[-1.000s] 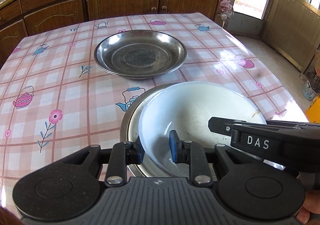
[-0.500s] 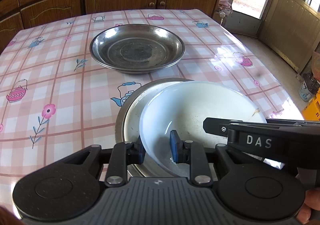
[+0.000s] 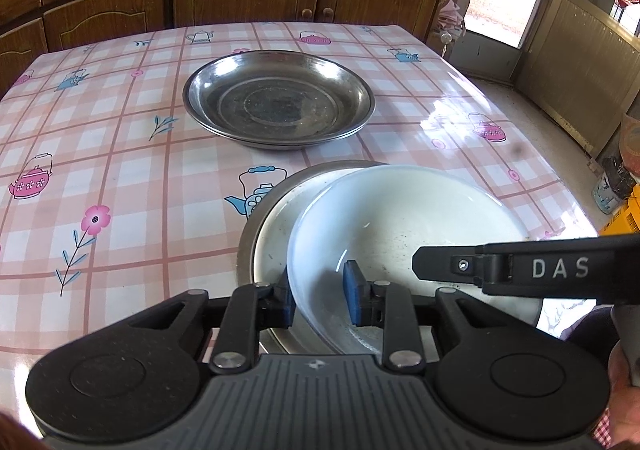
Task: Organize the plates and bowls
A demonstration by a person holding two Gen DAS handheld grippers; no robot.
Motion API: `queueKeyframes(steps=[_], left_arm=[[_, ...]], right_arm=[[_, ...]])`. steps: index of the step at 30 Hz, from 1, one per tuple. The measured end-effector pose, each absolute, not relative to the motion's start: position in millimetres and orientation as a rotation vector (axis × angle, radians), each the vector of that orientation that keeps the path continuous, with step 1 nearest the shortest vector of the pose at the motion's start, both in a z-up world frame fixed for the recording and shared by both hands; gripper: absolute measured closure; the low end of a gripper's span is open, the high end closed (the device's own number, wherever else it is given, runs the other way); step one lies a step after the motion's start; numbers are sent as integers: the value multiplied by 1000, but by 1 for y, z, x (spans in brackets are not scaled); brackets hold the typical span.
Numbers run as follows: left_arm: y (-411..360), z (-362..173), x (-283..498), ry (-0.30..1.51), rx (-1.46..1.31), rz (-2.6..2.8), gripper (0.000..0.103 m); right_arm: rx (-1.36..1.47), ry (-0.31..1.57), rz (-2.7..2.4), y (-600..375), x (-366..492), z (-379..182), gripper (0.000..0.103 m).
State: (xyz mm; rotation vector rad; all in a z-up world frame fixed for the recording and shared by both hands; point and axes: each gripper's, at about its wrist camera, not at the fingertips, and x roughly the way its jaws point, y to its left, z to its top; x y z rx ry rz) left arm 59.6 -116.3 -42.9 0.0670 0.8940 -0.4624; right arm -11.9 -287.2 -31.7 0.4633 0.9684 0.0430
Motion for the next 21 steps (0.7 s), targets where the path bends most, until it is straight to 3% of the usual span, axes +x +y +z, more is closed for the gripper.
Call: queueKeyframes(steps=[10, 15, 17, 19, 21], left_arm=[[-112, -44, 57, 873, 51, -462, 78], [-109, -45, 57, 869, 36, -467, 79], [-108, -45, 57, 869, 31, -466, 81], [-109, -45, 57, 856, 45, -463, 83], [-108, -45, 56, 854, 40, -461, 83]], right_arm=[[605, 1019, 46, -307, -6, -29, 58], [537, 1024, 47, -299, -6, -19, 53], [520, 1023, 49, -298, -6, -16, 50], [512, 990, 36, -301, -8, -9, 29], [488, 955, 3, -306, -11, -1, 27]])
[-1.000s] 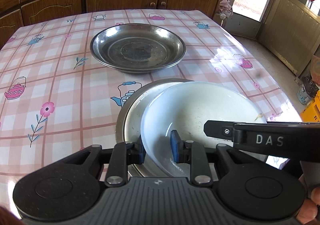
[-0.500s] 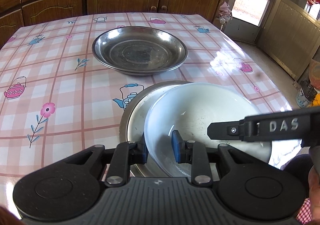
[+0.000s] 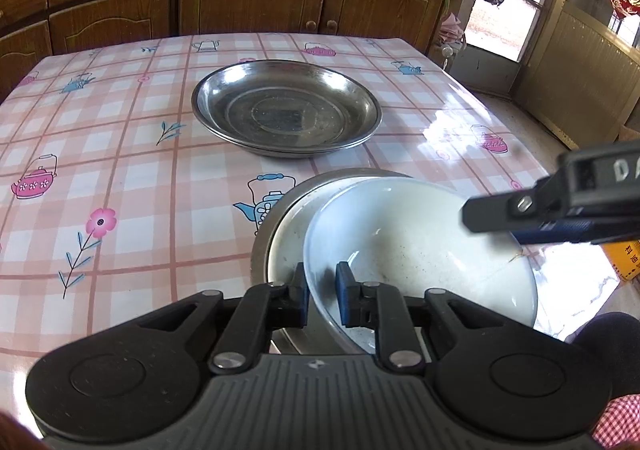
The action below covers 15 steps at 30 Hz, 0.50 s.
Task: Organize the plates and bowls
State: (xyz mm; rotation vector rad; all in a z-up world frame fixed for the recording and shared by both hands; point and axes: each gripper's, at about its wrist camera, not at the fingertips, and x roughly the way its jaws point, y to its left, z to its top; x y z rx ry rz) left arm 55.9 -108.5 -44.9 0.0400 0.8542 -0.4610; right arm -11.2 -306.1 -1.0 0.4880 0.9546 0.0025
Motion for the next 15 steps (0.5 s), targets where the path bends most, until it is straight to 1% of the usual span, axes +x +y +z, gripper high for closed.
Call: queueKeyframes(steps=[7, 8, 10, 12, 13, 14, 15], left_arm=[[-106, -41, 56, 845, 26, -467, 82], [-105, -39, 56, 841, 22, -470, 80], [-103, -36, 55, 838, 6, -486, 73], [-102, -31, 53, 833, -7, -506, 59], [-101, -29, 51, 826, -8, -509, 57], [-101, -26, 49, 817, -1, -505, 47], [-100, -24, 46, 805, 15, -483, 34]], right_arm=[[449, 937, 40, -311, -25, 3, 27], [439, 935, 40, -311, -27, 3, 27], [422, 932, 41, -311, -32, 2, 27], [413, 936, 52, -311, -36, -1, 27], [411, 939, 58, -311, -37, -3, 27], [404, 945, 61, -310, -38, -4, 27], [389, 950, 60, -310, -40, -6, 27]])
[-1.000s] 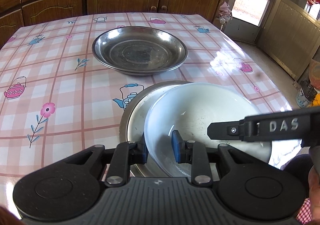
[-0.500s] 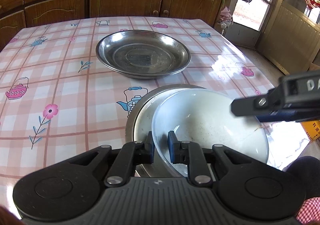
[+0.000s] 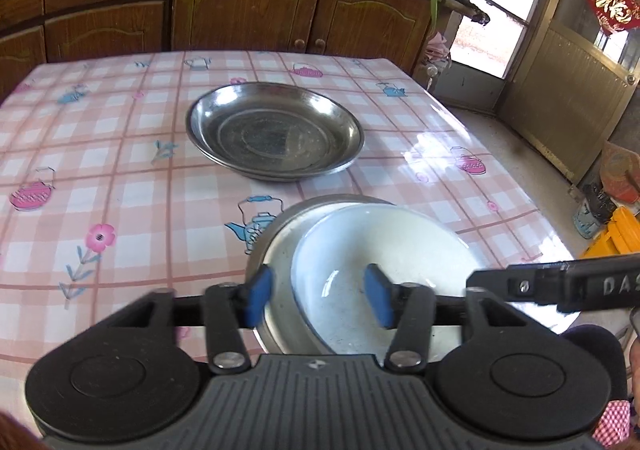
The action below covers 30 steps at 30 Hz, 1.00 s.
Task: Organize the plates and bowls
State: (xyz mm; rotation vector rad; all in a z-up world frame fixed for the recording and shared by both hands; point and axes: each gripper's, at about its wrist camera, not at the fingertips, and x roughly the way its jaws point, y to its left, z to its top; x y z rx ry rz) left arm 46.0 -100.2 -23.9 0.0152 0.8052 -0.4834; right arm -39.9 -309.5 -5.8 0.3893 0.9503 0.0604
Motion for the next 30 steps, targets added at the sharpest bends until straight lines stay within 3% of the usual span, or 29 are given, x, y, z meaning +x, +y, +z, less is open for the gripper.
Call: queueKeyframes(steps=[6, 30], left_arm=[[-82, -21, 44, 796, 26, -439, 27], [-73, -27, 52, 842, -11, -404, 24]], right_arm=[[371, 929, 96, -316, -55, -3, 27], [226, 983, 192, -293, -63, -23, 23]])
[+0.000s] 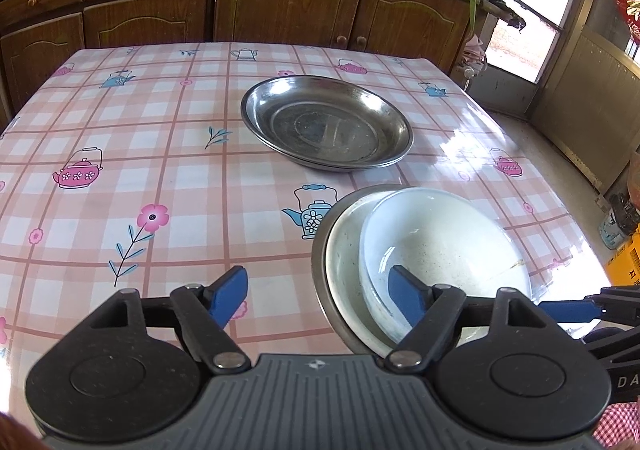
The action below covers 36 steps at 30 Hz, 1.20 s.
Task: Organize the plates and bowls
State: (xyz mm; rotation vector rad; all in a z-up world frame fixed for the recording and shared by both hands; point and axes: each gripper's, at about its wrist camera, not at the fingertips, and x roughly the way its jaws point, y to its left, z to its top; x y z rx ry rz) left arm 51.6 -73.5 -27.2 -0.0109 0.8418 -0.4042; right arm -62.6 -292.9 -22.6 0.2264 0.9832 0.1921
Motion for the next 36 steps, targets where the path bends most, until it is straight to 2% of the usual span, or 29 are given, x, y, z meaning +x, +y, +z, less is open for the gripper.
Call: queueKeyframes(steps=[14, 17, 23, 31, 36], left_arm=[[-84, -32, 55, 877, 11, -414, 20], [-91, -35, 55, 888, 53, -399, 8], [-103, -41, 54, 890, 134, -392, 7], [-104, -53, 64, 953, 131, -382, 4], [-100, -55, 71, 969, 108, -372, 0]], right_arm=[[283, 864, 103, -296, -59, -10, 19], [228, 872, 52, -287, -55, -19, 19], [337, 916, 99, -286, -46, -33, 19], [320, 948, 26, -284, -35, -42, 7], [363, 965, -12, -288, -31, -50, 6]])
